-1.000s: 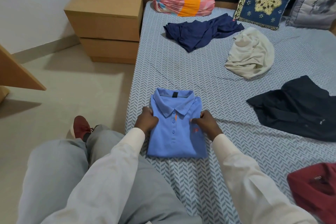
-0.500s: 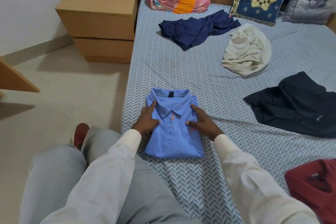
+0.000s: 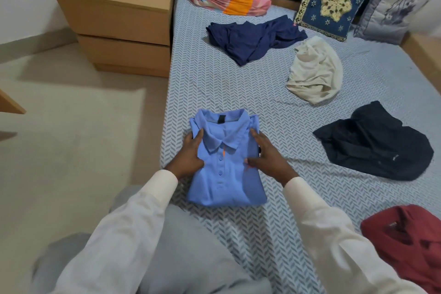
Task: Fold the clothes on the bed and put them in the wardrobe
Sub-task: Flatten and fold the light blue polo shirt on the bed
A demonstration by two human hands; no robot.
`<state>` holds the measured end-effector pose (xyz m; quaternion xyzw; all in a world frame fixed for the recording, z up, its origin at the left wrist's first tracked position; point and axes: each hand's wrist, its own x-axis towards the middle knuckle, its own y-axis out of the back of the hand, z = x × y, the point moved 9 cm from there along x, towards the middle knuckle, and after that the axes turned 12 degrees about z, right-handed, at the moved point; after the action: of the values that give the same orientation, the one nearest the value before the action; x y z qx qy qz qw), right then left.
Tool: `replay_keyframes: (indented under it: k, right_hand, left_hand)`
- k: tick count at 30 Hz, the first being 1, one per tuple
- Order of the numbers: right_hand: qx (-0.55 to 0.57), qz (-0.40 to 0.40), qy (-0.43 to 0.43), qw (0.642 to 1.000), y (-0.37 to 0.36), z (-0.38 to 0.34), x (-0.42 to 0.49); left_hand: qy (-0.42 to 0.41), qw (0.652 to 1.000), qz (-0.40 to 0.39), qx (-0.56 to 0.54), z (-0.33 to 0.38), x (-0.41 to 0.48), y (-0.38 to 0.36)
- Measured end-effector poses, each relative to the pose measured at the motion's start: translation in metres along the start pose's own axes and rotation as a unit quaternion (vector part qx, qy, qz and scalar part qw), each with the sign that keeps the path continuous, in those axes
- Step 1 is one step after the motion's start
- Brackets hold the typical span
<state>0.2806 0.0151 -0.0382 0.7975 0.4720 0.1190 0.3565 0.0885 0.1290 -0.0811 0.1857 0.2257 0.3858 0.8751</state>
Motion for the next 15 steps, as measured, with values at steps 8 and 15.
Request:
replay_keyframes:
  k: [8, 15]
  right_hand:
    - [-0.027, 0.041, 0.051, 0.997, -0.017, -0.11, 0.002]
    - [-0.002, 0.013, 0.064, 0.998, -0.044, -0.26, -0.035]
  left_hand:
    - [-0.052, 0.998, 0.003, -0.018, 0.015, -0.009, 0.115]
    - [-0.021, 0.999, 0.035, 0.011, 0.053, -0.086, 0.256]
